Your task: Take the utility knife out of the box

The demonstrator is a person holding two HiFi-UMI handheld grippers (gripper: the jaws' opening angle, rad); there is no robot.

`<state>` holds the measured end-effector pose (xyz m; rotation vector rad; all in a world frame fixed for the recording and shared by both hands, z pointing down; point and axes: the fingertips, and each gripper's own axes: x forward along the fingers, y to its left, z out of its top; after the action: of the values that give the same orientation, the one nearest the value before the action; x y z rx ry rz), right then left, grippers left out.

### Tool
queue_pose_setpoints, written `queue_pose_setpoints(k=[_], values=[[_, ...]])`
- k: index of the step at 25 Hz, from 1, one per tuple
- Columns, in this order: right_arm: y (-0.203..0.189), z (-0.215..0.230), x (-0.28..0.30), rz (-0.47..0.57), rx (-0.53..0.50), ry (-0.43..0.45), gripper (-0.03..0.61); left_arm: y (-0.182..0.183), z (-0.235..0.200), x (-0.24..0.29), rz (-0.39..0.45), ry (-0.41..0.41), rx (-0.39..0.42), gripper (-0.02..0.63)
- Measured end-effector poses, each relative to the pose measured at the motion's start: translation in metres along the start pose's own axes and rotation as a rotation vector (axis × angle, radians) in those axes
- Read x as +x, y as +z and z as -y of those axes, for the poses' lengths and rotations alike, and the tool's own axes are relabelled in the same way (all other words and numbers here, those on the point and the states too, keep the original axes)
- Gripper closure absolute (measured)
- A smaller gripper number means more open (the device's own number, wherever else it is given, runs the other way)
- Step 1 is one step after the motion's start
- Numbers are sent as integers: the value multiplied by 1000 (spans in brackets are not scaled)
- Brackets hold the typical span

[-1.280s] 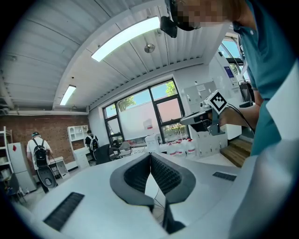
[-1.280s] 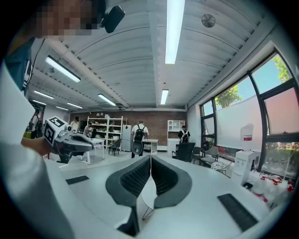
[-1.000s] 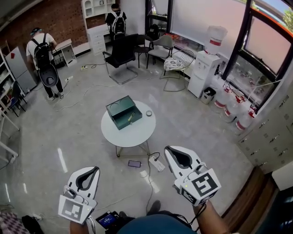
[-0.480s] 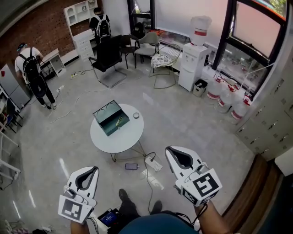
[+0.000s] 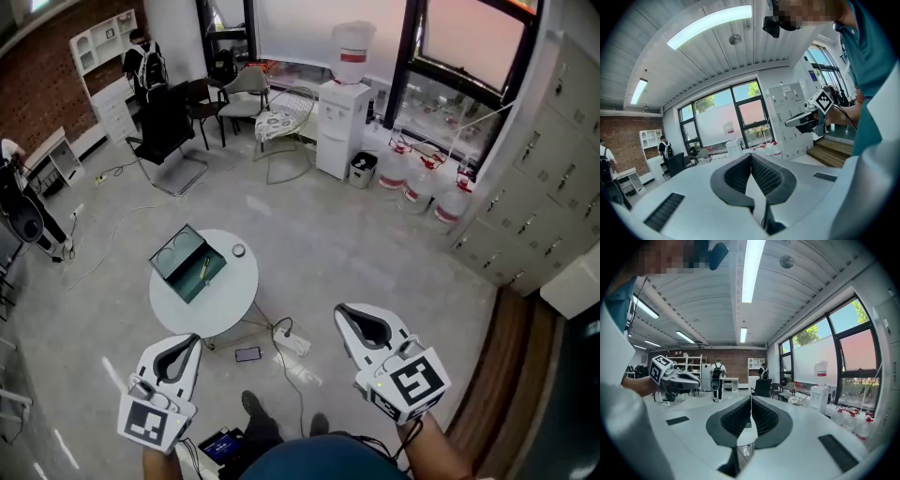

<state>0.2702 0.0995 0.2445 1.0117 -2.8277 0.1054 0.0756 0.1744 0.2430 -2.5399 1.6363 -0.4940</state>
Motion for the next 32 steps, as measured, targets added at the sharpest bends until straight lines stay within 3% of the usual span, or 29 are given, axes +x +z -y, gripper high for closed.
queue_pose_setpoints(k=[25,32], values=[[47,-47,255,-57,-28,-192,540,-66,-284,60,76,-171,-26,594],[56,-62,330,-86,-56,-143,540,-91,-353,59,73,-124,-60,594]])
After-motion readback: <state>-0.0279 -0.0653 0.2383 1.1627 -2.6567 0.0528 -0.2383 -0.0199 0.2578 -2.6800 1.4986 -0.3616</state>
